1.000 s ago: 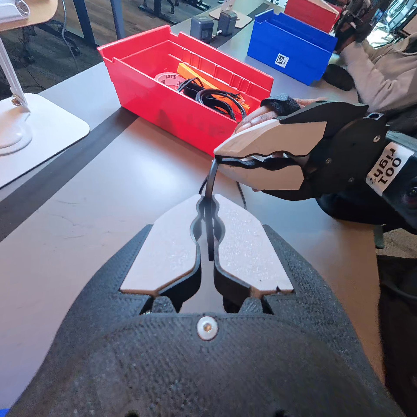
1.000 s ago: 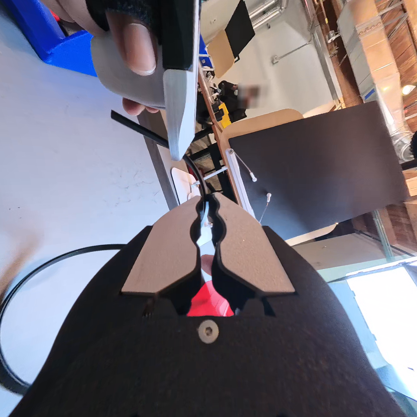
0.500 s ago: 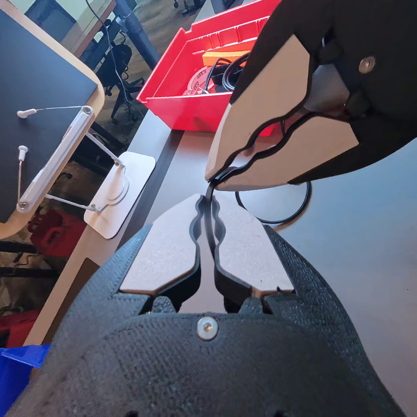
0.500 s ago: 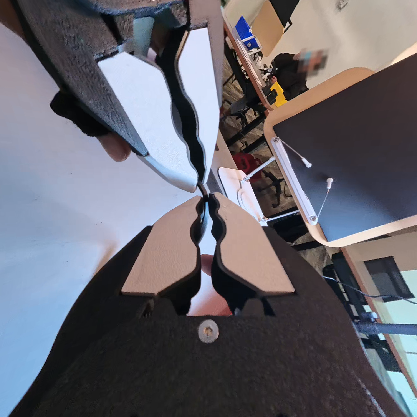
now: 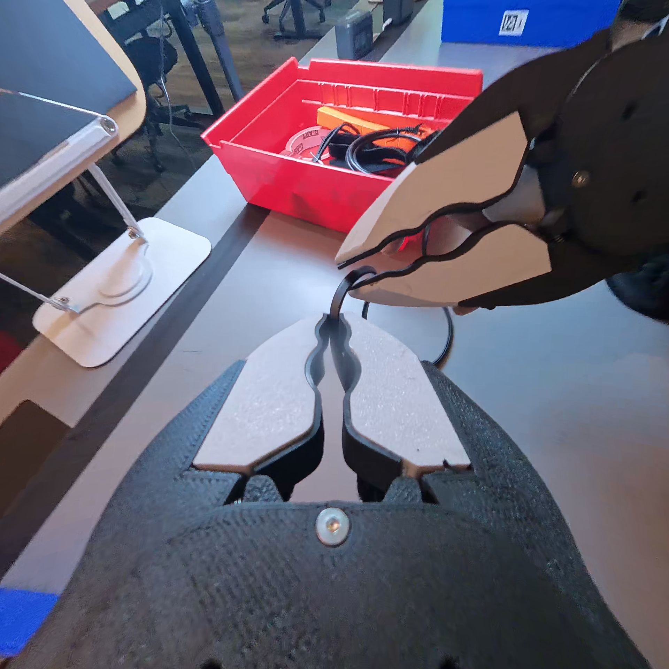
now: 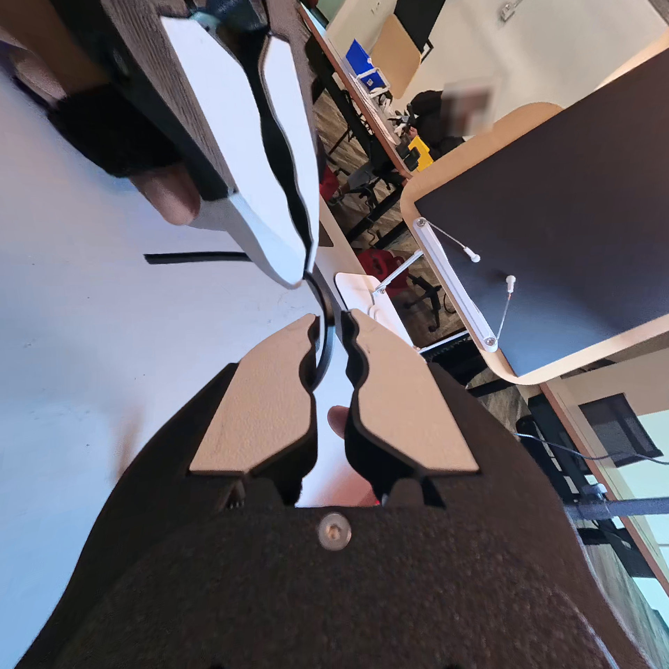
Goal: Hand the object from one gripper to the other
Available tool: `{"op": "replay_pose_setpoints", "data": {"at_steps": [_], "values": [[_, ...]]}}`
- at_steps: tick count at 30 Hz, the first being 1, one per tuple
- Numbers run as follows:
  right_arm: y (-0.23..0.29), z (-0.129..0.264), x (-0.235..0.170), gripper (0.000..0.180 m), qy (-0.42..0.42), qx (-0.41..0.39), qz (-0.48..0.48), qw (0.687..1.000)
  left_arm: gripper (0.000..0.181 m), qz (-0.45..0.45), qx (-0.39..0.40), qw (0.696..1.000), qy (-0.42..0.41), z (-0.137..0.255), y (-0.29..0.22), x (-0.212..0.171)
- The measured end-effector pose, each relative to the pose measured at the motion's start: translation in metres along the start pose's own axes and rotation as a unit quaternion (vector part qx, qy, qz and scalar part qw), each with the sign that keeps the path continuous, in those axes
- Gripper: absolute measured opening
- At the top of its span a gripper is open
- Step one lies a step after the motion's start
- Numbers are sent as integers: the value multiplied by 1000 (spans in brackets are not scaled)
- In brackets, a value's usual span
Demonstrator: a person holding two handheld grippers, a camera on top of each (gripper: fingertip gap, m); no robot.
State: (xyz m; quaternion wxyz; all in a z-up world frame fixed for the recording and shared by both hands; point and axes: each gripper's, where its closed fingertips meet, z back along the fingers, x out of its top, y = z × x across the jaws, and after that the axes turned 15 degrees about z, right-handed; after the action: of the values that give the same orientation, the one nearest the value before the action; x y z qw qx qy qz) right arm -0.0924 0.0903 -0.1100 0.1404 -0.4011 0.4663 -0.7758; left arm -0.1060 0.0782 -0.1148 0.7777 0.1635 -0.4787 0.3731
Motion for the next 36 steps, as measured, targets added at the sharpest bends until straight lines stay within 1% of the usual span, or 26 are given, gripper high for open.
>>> {"op": "replay_pose_setpoints", "data": {"at_steps": [1, 5, 7, 8, 9, 12, 15, 17, 20, 22, 25, 27, 30, 31, 34, 36], "values": [[-1, -1, -2, 11, 3, -4, -3, 1000, 4, 9, -5, 1000, -1, 0, 1, 0], [-3, -1, -4, 5, 2, -8, -11, 1000, 5, 32, -29, 999, -3, 1, -2, 1], [-2, -1, -4, 5, 5, -3, -11, 1000, 5, 20, -20, 1000, 3, 0, -1, -2], [0, -1, -4, 5, 8, 2, -10, 1000, 9, 5, -4, 1000, 2, 0, 0, -2], [2, -1, -4, 5, 10, 9, -9, 1000, 18, -14, 12, 1000, 5, -1, 1, -3], [9, -2, -3, 5, 15, 26, -6, 1000, 15, -78, 41, 996, 5, -5, -6, -2], [14, -3, -1, 5, 17, 39, -2, 999, 12, -141, 91, 986, 12, -8, -4, -2], [16, -3, -1, 5, 20, 45, -1, 999, 10, -171, 112, 979, 18, -9, -5, -3], [16, -3, -2, 4, 18, 50, -7, 999, 6, -196, 122, 973, 24, -10, -6, -4], [15, -3, -2, 5, 10, 47, -14, 999, 5, -186, 114, 976, 20, -10, -6, -3], [10, -3, -1, 6, -4, 36, -39, 999, 5, -137, 85, 987, 3, -7, -6, 1], [9, -5, -7, 12, 4, 35, -46, 998, 5, -103, 69, 992, -10, -3, -2, 4], [9, -8, -13, 11, 6, 39, -66, 997, 6, -60, 54, 996, -23, 2, 4, 8], [9, -9, -14, 7, 6, 37, -71, 997, 8, -50, 51, 997, -25, 4, 7, 8], [6, -8, -14, 6, 7, 31, -73, 997, 13, -23, 44, 999, -10, 3, 12, 2], [8, -8, -14, 6, 12, 35, -67, 997, 16, -29, 48, 998, -1, 1, 13, -2]]}}
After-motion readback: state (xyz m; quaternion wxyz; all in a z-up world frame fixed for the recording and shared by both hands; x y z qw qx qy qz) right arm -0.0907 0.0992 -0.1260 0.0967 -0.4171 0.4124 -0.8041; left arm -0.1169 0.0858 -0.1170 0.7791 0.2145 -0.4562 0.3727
